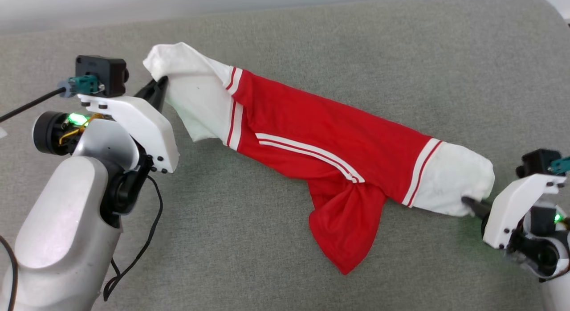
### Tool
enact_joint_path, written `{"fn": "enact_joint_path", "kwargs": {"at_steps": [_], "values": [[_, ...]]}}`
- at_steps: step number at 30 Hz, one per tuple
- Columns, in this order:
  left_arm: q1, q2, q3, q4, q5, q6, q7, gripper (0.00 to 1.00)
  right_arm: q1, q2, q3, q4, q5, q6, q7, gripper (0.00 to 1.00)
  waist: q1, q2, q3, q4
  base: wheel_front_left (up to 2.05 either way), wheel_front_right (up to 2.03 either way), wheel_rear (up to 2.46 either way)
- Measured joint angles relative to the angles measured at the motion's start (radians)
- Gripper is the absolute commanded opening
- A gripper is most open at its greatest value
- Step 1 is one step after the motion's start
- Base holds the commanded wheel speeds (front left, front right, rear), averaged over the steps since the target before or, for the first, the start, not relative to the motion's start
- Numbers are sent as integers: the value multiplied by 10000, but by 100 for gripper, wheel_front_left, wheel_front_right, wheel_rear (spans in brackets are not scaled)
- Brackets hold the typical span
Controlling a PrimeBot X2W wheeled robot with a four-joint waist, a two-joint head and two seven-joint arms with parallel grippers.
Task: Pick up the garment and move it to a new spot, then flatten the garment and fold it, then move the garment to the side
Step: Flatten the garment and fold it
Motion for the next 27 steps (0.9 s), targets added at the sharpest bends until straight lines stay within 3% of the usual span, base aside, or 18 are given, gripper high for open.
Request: {"fn": "enact_joint_path", "kwargs": {"at_steps": [7,13,23,27], "values": [[-27,117,255,92,259,128,-930,0,-476,-458,-153,-1241,-403,2,-1183,0,0,0,-586,-2,0,0,0],[-605,123,357,585,445,161,-1519,0,-1363,-616,-213,-1718,-631,2,-1434,0,0,0,-1106,45,0,0,0],[-3504,-163,593,2506,665,-100,-2548,0,-4495,-715,234,-838,-625,2,-2088,0,0,0,-783,85,0,0,0],[-5125,-272,665,3404,761,-420,-3235,0,-6202,-786,583,-313,-533,2,-2698,0,0,0,-281,66,0,0,0]]}}
